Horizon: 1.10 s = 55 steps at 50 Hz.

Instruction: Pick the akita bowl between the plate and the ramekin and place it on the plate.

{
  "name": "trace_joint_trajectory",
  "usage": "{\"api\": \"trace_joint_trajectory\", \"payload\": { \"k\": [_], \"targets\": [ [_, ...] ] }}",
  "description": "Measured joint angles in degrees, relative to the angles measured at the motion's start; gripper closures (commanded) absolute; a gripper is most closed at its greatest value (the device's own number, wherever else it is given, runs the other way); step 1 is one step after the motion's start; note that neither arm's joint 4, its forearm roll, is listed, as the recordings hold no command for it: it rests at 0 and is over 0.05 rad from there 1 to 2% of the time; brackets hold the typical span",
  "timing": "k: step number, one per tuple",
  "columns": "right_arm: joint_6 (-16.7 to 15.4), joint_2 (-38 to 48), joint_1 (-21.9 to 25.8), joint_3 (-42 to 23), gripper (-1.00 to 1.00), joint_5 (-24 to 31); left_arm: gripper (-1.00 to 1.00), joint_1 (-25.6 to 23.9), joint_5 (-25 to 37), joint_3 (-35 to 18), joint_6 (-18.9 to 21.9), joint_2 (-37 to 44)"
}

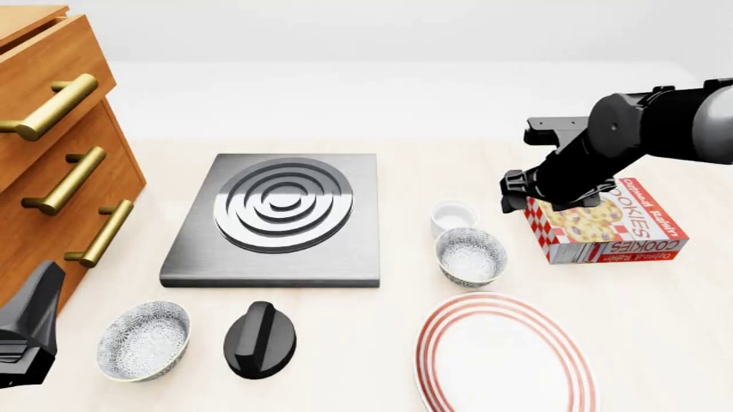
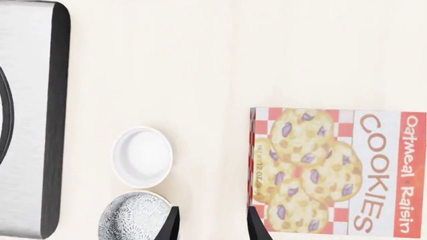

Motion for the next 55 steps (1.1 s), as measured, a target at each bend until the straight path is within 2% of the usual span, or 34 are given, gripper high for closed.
{"api": "trace_joint_trajectory", "payload": {
  "k": [11, 16, 23, 55],
  "targets": [
    [1.55, -1.63, 2.16, 4.93, -1.00, -2.96, -1.00, 0.00, 0.00, 0.00, 0.00, 0.00],
    [4.42, -2.62, 4.54, 7.93, -1.00, -4.78, -1.00, 0.00, 0.00, 0.00, 0.00, 0.00],
    [6.73, -3.55, 6.38, 10.30, -1.00, -6.10, -1.00, 0.00, 0.00, 0.00, 0.00, 0.00],
    [10.98, -2.09, 8.20, 13.81, -1.00, -10.25, -1.00, 0.00, 0.00, 0.00, 0.00, 0.00]
  ]
}}
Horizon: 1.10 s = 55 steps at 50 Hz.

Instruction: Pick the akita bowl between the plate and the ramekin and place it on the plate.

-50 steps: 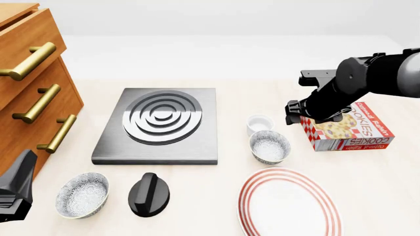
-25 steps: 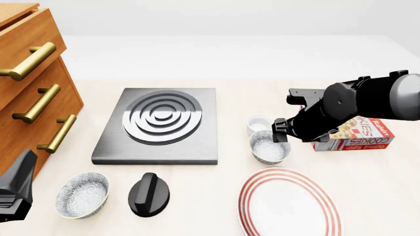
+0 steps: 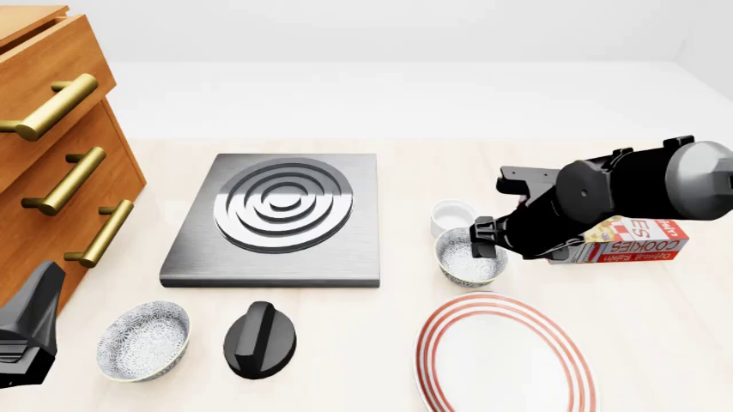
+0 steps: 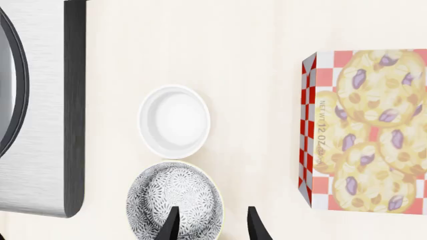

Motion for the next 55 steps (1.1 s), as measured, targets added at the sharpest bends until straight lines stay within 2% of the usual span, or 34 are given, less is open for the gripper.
{"api": "trace_joint_trajectory", "payload": {
  "k": [17, 18, 35, 55],
  "targets": [
    [0.93, 3.38, -0.03, 0.29, -1.00, -2.47, -1.00, 0.00, 0.00, 0.00, 0.00, 0.00],
    [0.87, 3.49, -0.12, 0.32, 1.00, -2.57, -1.00, 0.00, 0.00, 0.00, 0.00, 0.00],
    [-1.11, 2.83, -1.12, 0.42, 1.00, -2.63, -1.00, 0.00, 0.00, 0.00, 0.00, 0.00],
    [-3.14, -3.05, -2.11, -0.16, 1.00, 1.38, -1.00, 0.00, 0.00, 0.00, 0.00, 0.00]
  ]
}}
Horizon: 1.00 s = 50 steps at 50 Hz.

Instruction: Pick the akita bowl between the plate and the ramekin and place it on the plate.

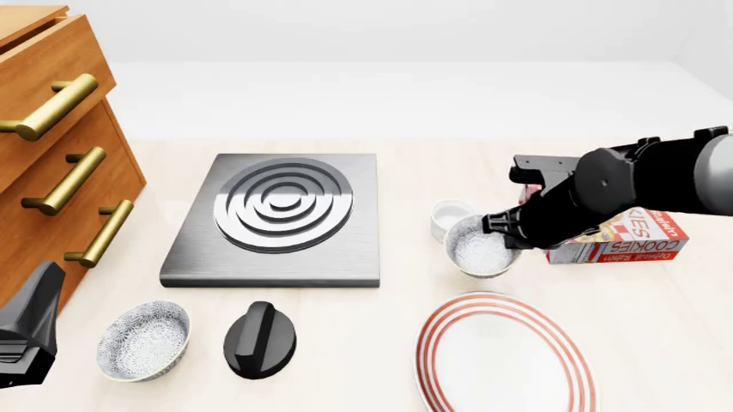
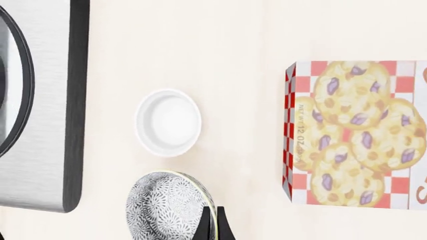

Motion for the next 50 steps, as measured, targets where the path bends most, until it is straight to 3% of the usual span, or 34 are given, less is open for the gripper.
{"api": "trace_joint_trajectory", "payload": {
  "k": [19, 50],
  "targets": [
    [-1.88, -7.49, 0.01, 0.16, 1.00, 4.05, -1.00, 0.00, 0.00, 0.00, 0.00, 0.00],
    [-8.28, -26.60, 1.05, 2.96, 1.00, 16.16, -1.00, 0.00, 0.00, 0.00, 0.00, 0.00]
  ]
}}
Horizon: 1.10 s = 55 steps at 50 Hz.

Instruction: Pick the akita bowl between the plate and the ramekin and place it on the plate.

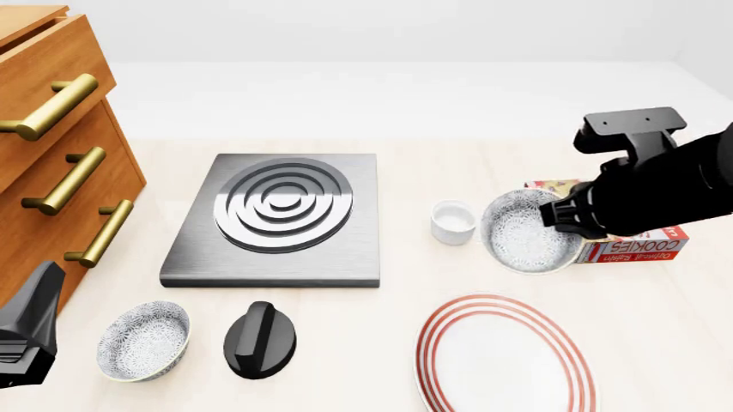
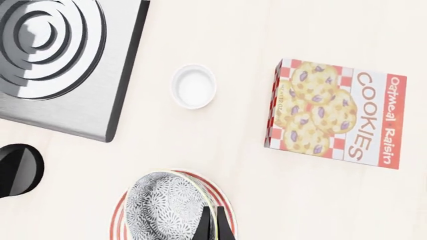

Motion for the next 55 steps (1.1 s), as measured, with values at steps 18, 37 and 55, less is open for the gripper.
{"api": "trace_joint_trajectory", "payload": {
  "k": [18, 37, 55],
  "targets": [
    [0.50, -5.45, 3.05, 9.18, 1.00, -0.45, -1.00, 0.00, 0.00, 0.00, 0.00, 0.00],
    [3.17, -4.77, 6.22, 17.74, 1.00, -5.58, -1.00, 0.00, 0.00, 0.00, 0.00, 0.00],
    [4.37, 1.04, 7.64, 22.51, 1.00, -13.01, -1.00, 0.00, 0.00, 0.00, 0.00, 0.00]
  ]
}}
